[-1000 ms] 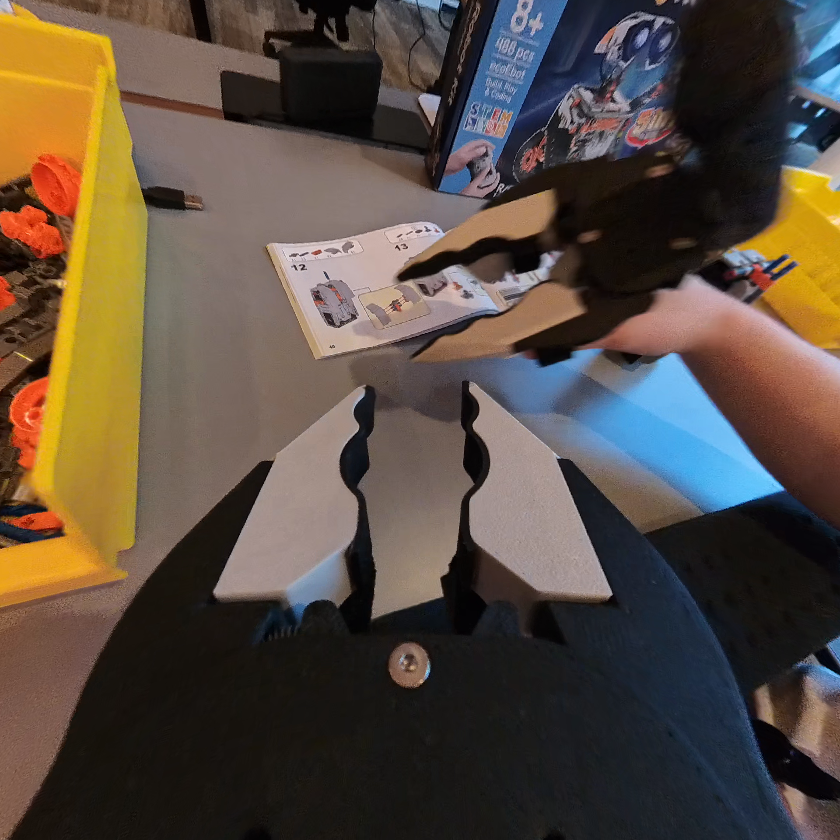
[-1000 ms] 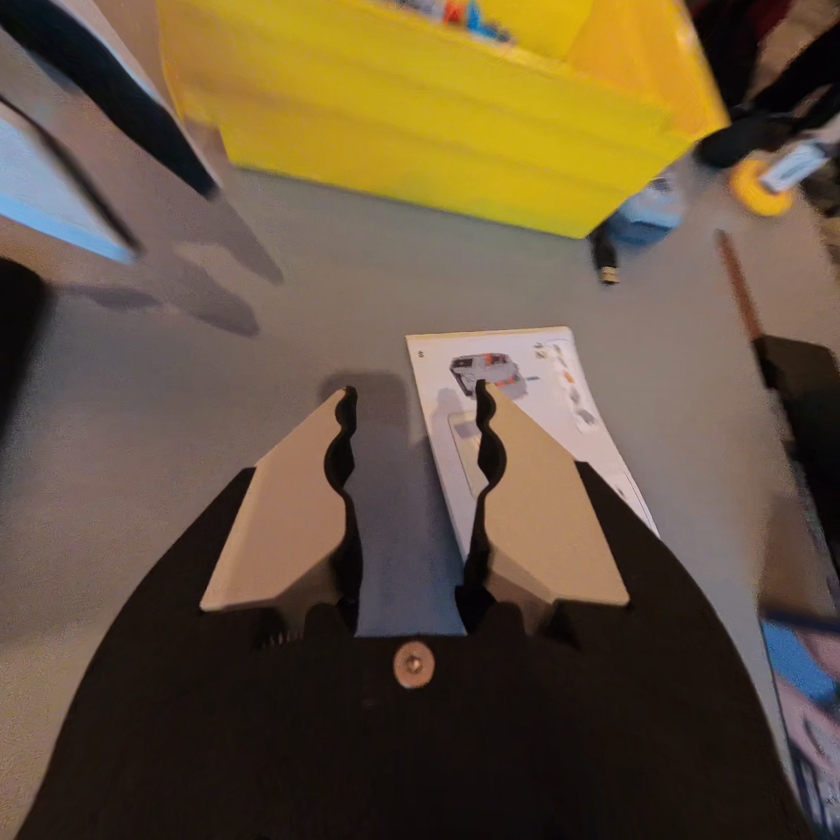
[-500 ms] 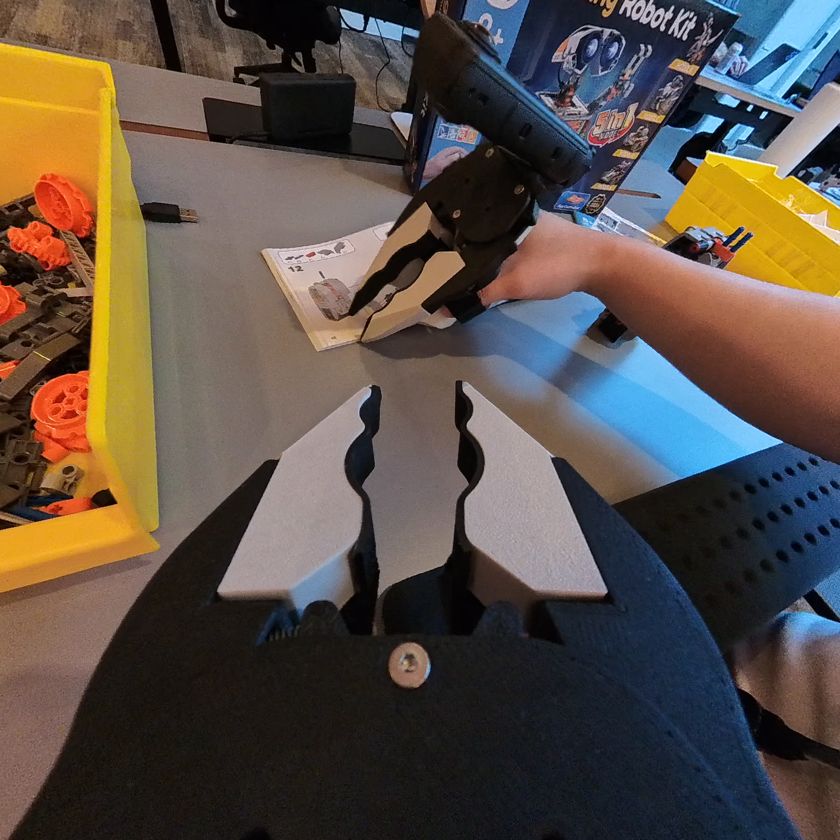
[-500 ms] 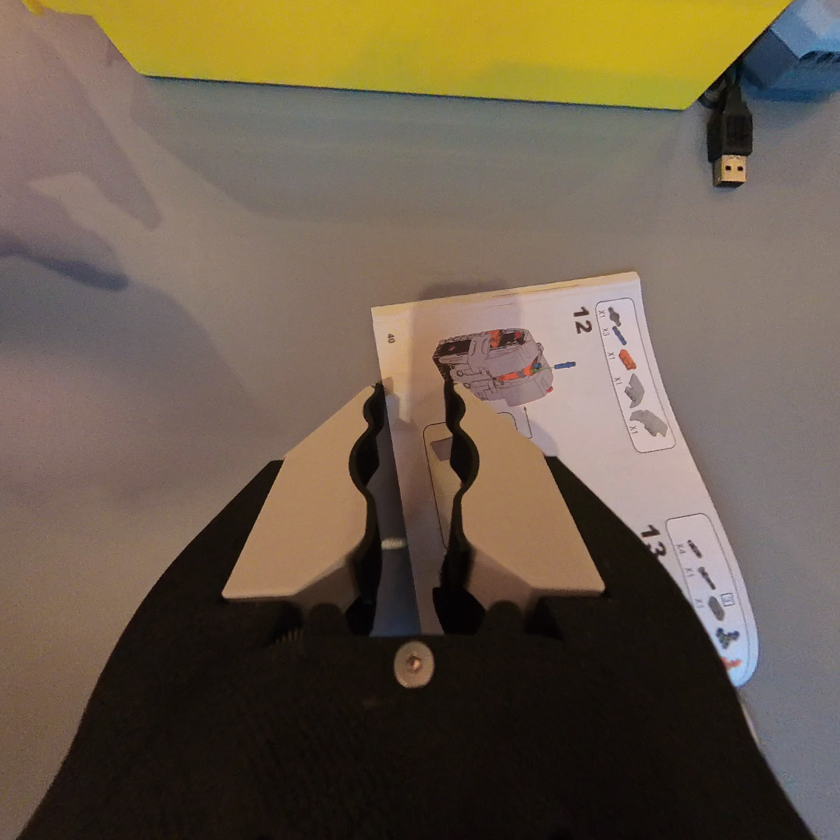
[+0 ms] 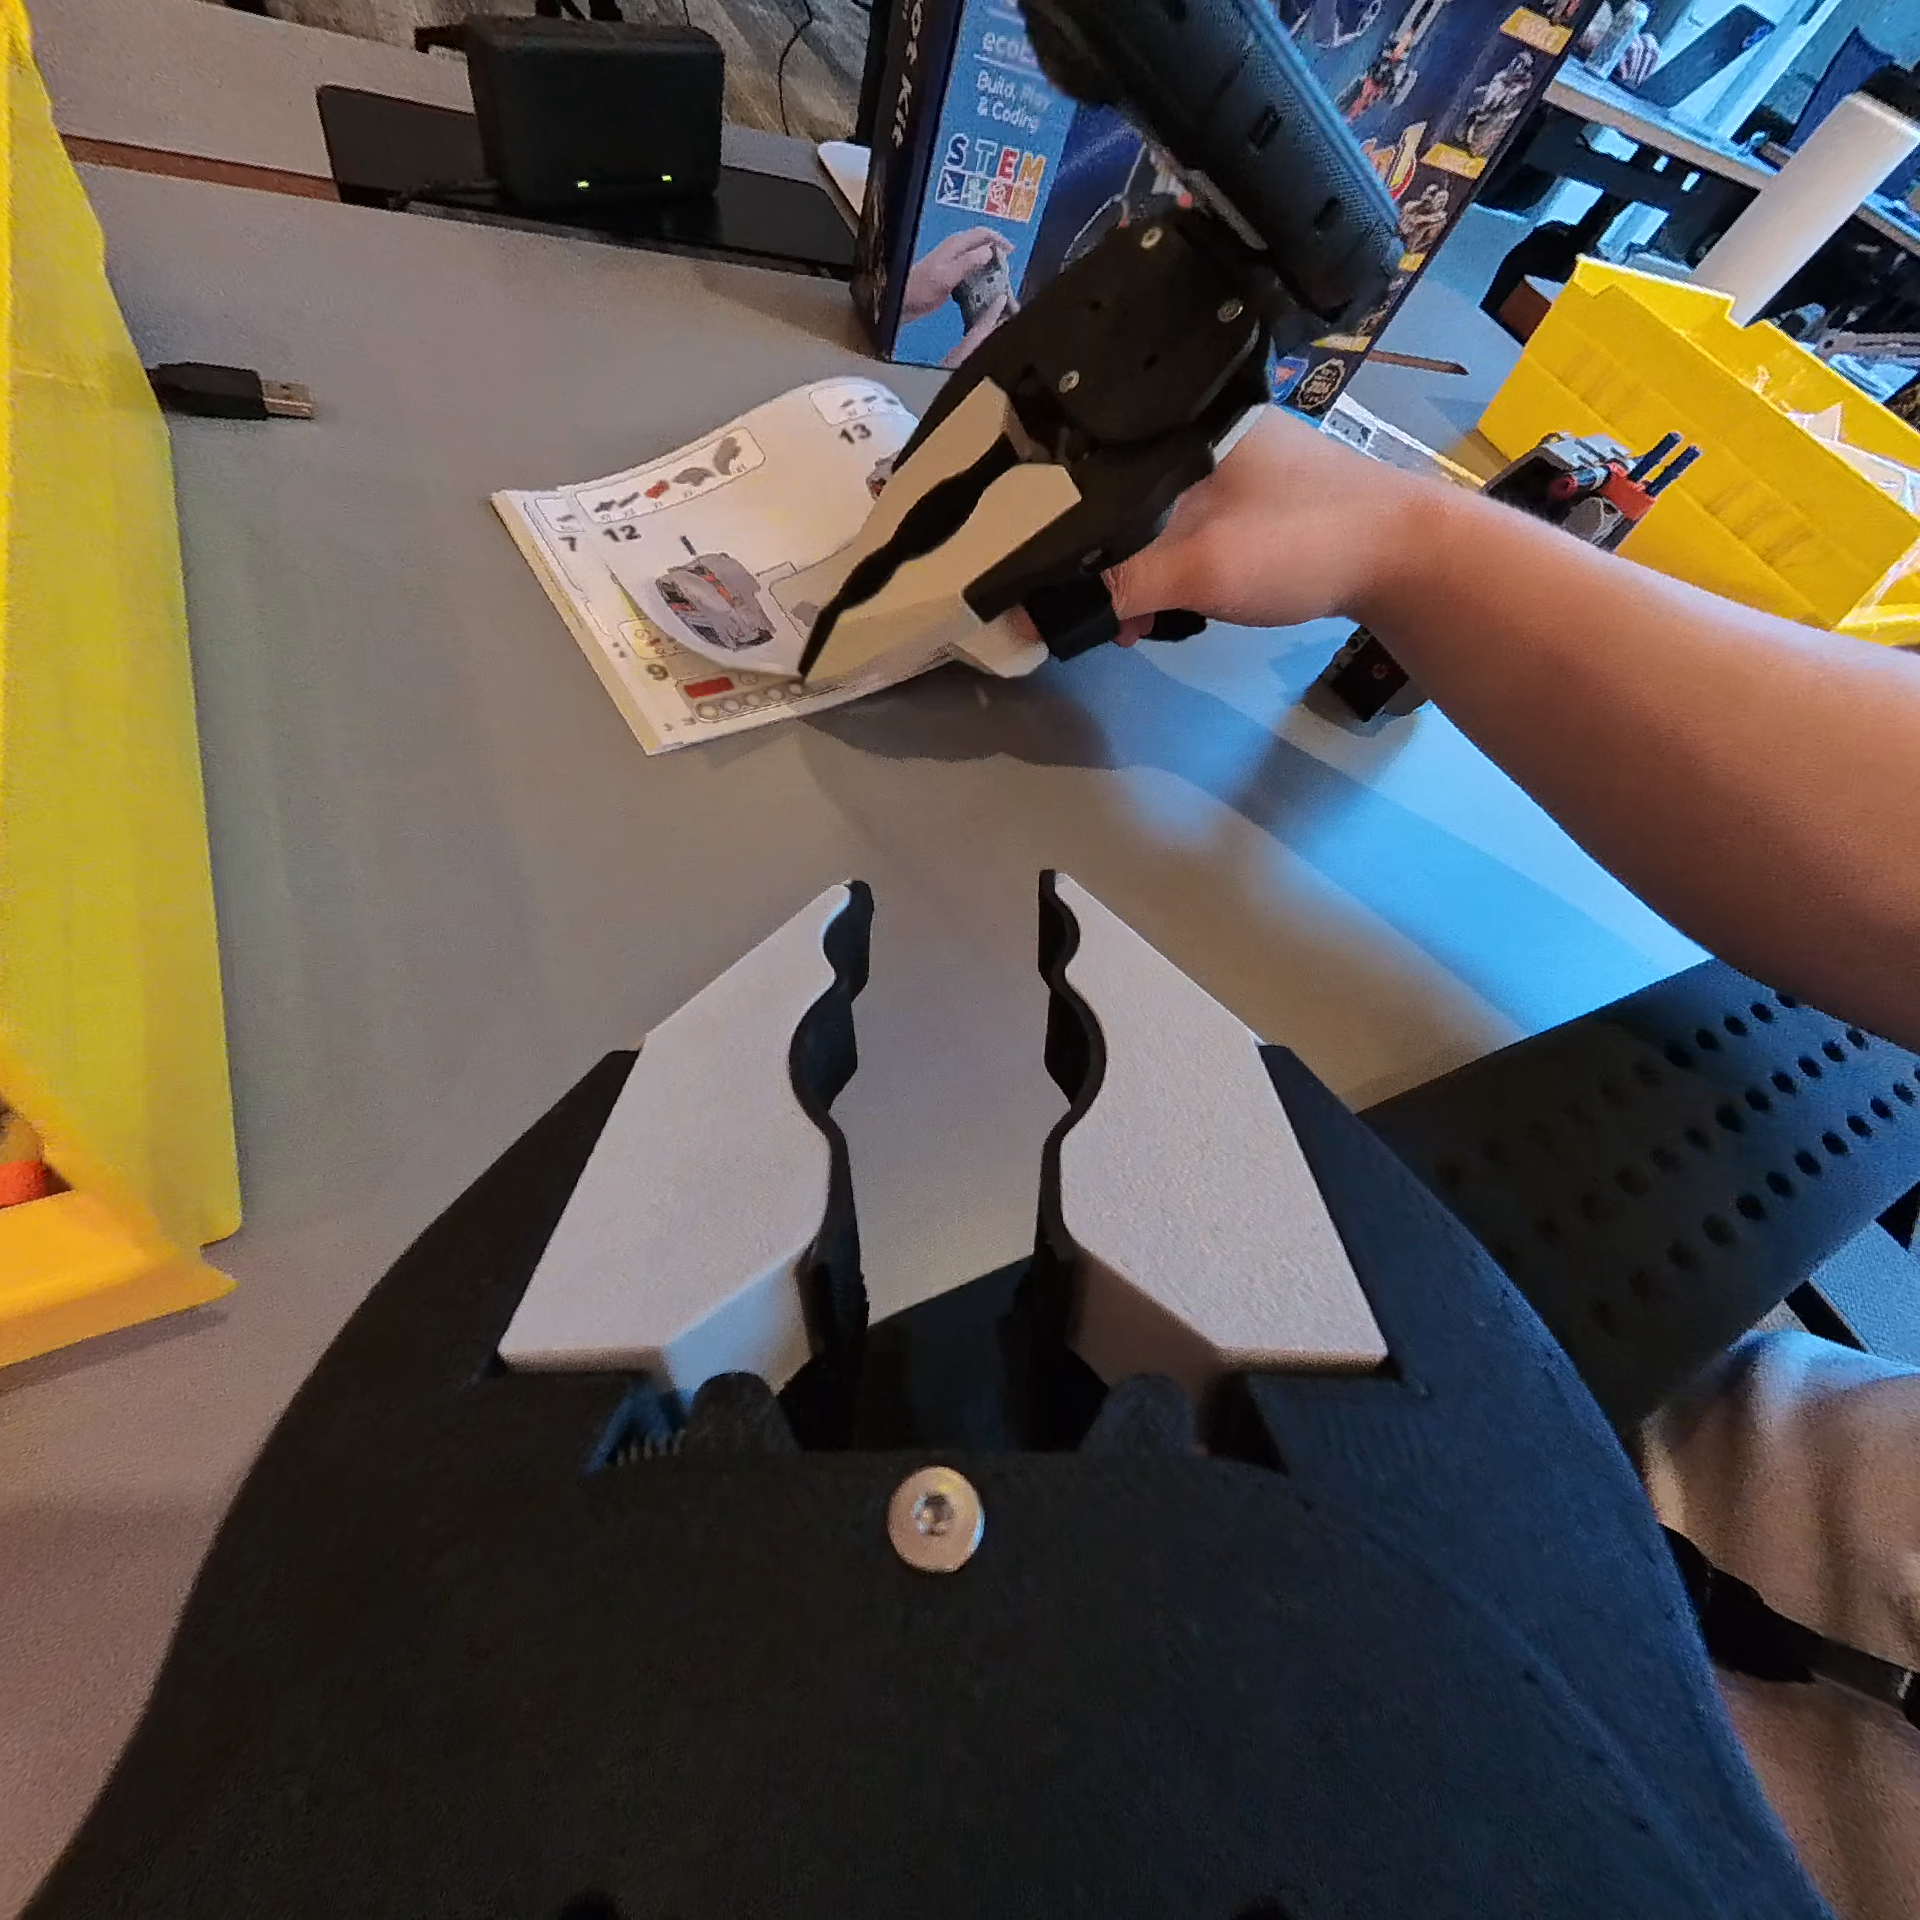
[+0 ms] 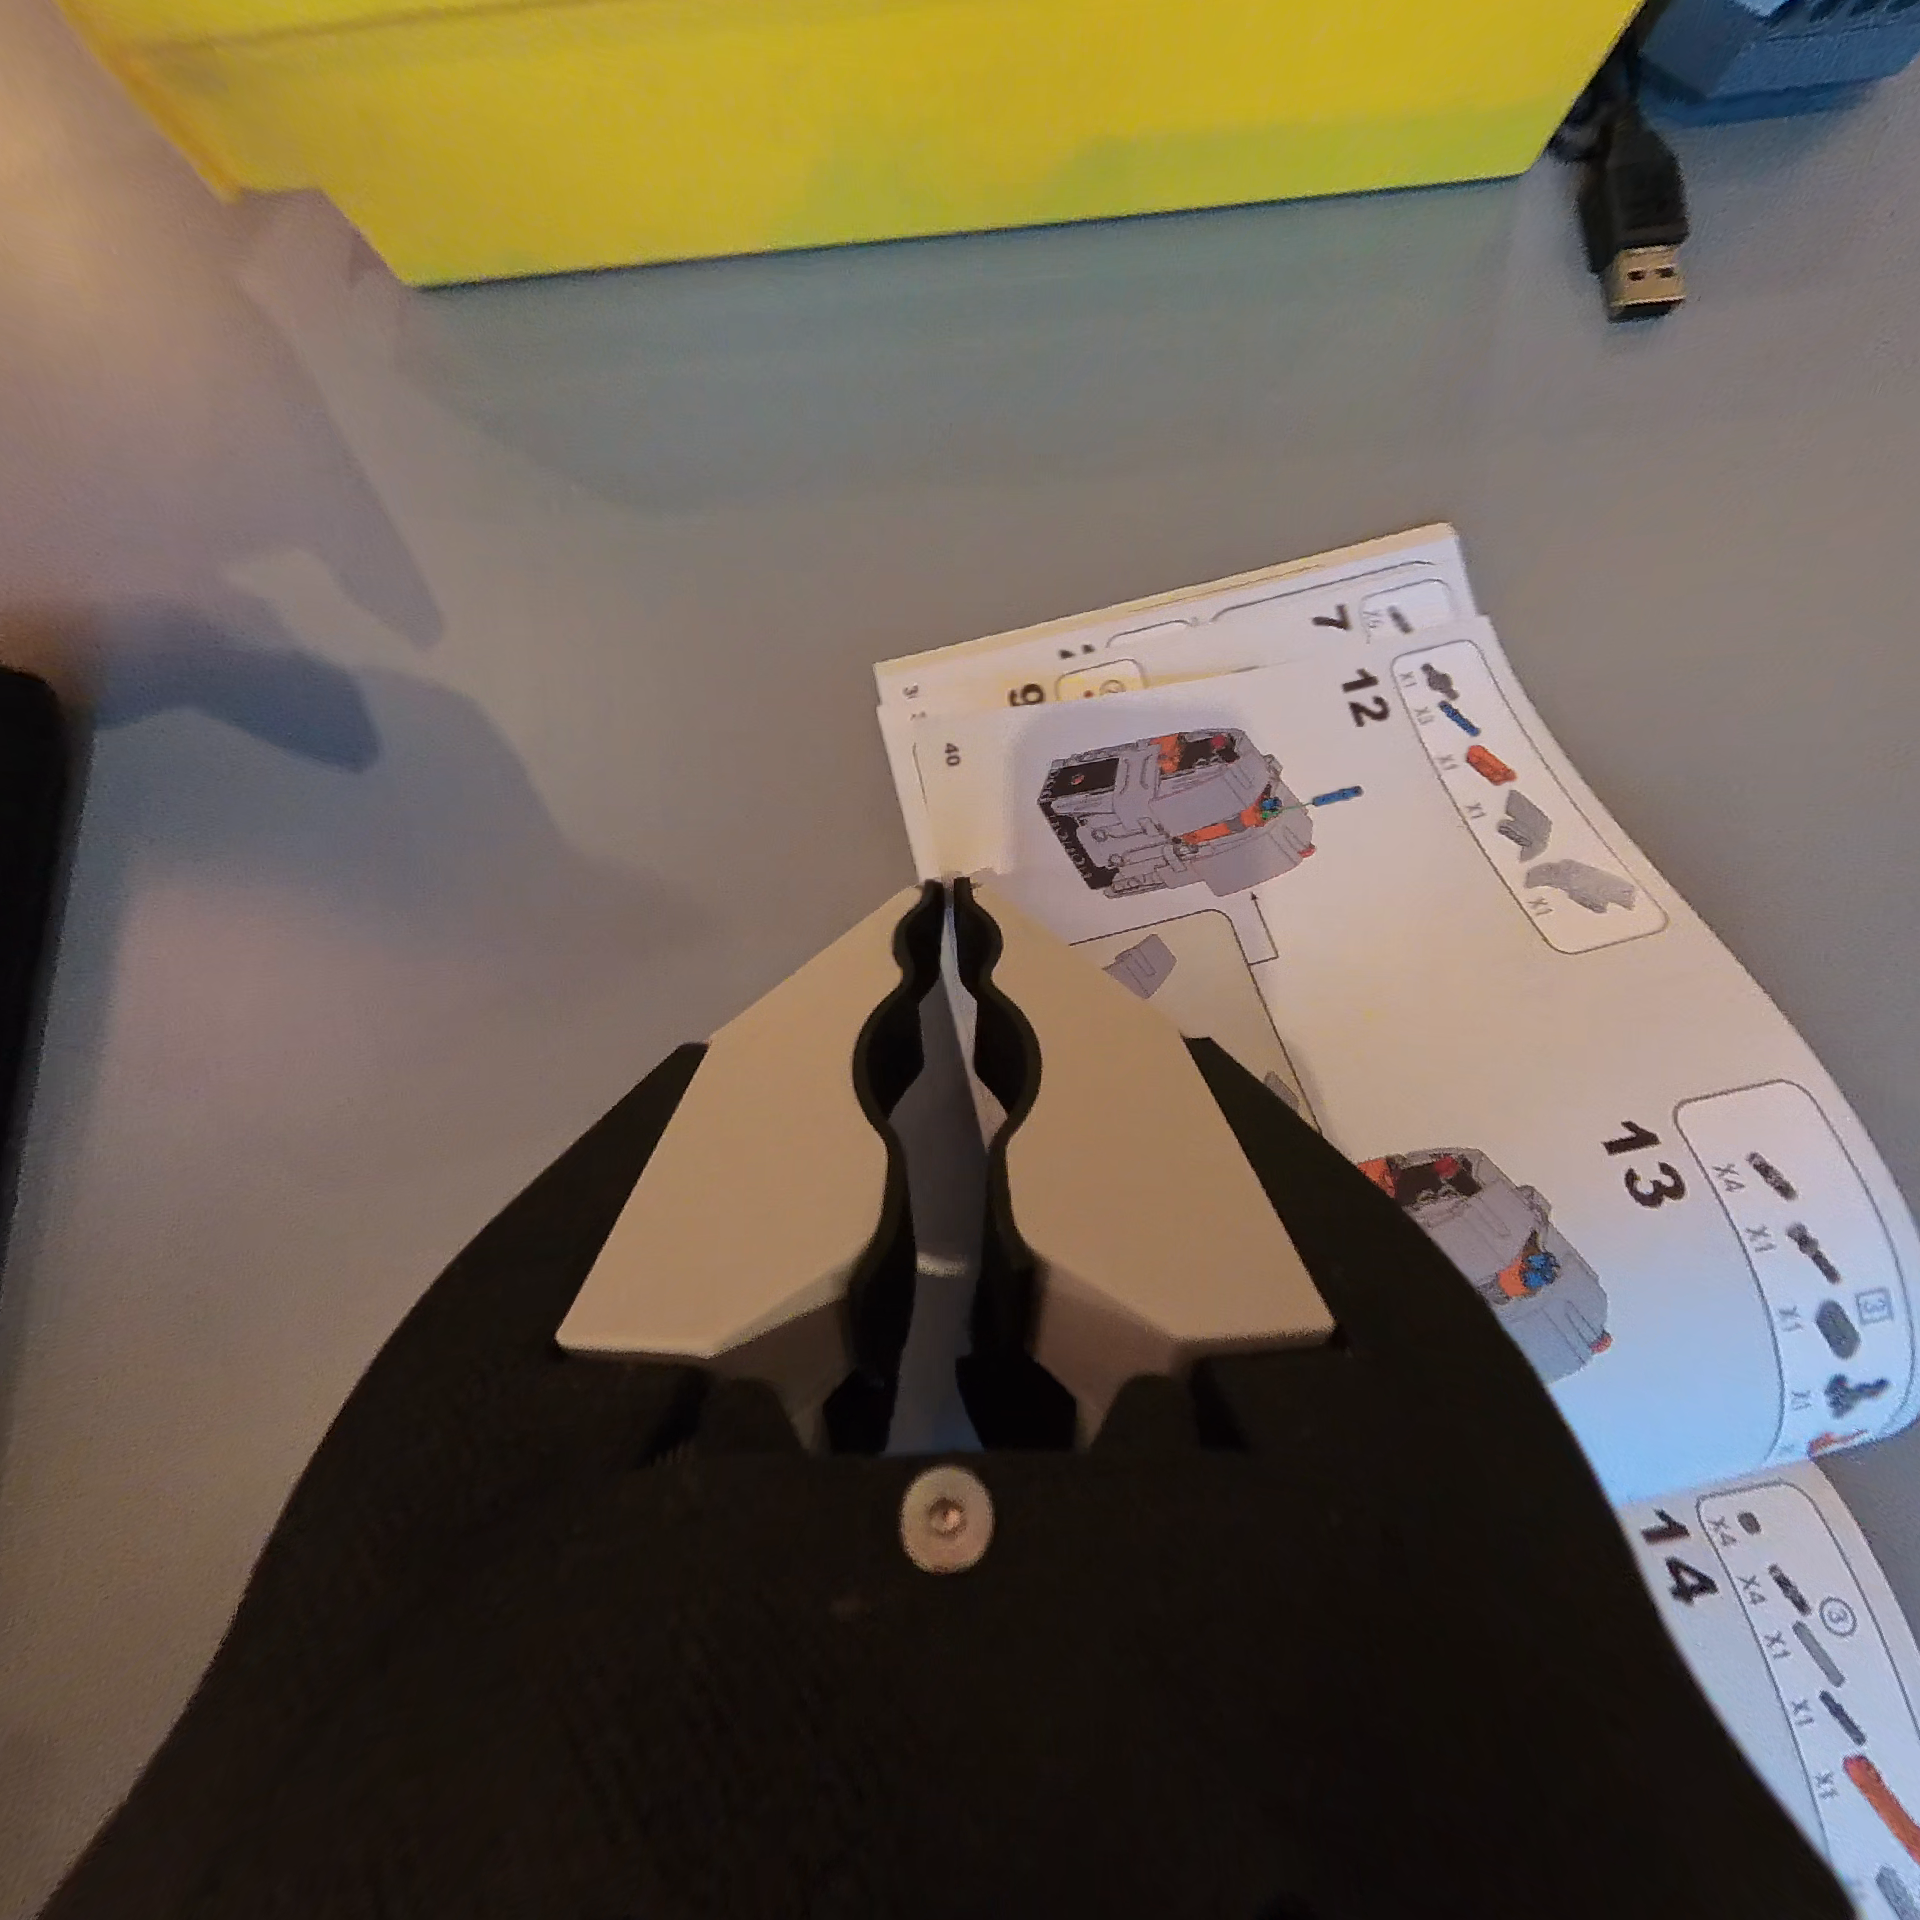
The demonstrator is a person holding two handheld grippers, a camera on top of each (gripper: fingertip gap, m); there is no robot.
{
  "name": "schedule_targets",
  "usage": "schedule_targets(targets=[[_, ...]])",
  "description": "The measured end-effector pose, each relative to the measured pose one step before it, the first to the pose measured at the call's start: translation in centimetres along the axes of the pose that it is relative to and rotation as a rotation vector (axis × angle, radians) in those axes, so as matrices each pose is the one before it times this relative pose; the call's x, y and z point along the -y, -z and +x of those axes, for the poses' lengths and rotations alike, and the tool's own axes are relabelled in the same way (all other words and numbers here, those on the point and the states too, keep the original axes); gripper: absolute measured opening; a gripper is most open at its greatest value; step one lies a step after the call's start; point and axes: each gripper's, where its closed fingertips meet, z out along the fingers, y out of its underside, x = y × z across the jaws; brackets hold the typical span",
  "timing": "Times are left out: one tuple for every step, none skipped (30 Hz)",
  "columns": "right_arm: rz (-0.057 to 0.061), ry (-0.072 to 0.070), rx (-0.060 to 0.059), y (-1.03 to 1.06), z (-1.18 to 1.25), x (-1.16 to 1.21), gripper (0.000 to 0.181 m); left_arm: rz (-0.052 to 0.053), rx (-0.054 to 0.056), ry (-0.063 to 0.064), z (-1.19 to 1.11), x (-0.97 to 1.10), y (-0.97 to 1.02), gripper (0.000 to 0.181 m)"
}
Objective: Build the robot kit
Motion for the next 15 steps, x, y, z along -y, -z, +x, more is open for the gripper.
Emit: schedule_targets(targets=[[0.019,-0.016,-0.0067,0.218,0.19,0.145,0.0,-0.0033,0.0001,-0.001,0.036,-0.053,-0.112,0.031],[0.0179,-0.0135,-0.0002,0.23,0.061,0.145,0.0,-0.0046,-0.0016,-0.0008,0.066,-0.062,-0.123,0.031],[0.0174,-0.0109,-0.0047,0.263,0.076,0.14,0.0,-0.0035,-0.0031,-0.0007,0.071,-0.037,-0.116,0.031],[0.0198,-0.0046,-0.0141,0.309,0.147,0.209,0.0,-0.0022,-0.0018,-0.0004,0.065,-0.014,-0.116,0.031],[0.0225,0.0007,-0.0115,0.356,0.051,0.257,0.0,-0.0017,-0.0022,-0.0007,0.062,-0.002,-0.125,0.031],[0.0202,-0.0024,-0.0116,0.377,0.022,0.244,0.0,-0.0024,-0.0042,-0.0001,0.081,-0.009,-0.141,0.031],[0.0175,-0.0054,-0.0221,0.406,0.182,0.213,0.0,-0.003,-0.0039,0.0011,0.047,-0.008,-0.152,0.031],[0.0185,-0.0041,-0.0219,0.45,0.154,0.232,0.0,-0.0022,-0.0021,0.001,0.024,-0.003,-0.17,0.031],[0.0208,-0.0029,-0.0252,0.509,0.162,0.242,0.0,-0.0023,-0.0015,0.0,0.006,0.003,-0.182,0.031],[0.0244,-0.003,-0.0382,0.58,0.31,0.277,0.0,-0.0025,-0.0008,-0.0013,-0.026,0.011,-0.214,0.031],[0.0298,-0.003,-0.0436,0.649,0.367,0.353,0.0,-0.0027,-0.0006,-0.002,-0.035,0.016,-0.225,0.031],[0.0346,-0.0053,-0.0493,0.739,0.437,0.42,0.0,-0.0003,-0.0031,-0.0053,0.006,0.051,-0.243,0.031],[0.0369,-0.0066,-0.0549,0.797,0.517,0.462,0.0,-0.0008,-0.0032,-0.0066,0.007,0.04,-0.259,0.031],[0.0364,-0.0058,-0.0492,0.809,0.453,0.437,0.0,-0.0029,0.0015,-0.0045,-0.083,0.004,-0.3,0.031],[0.0319,-0.0111,-0.0439,0.781,0.393,0.363,0.0,-0.0038,0.0024,0.0003,-0.134,-0.004,-0.323,0.032]])
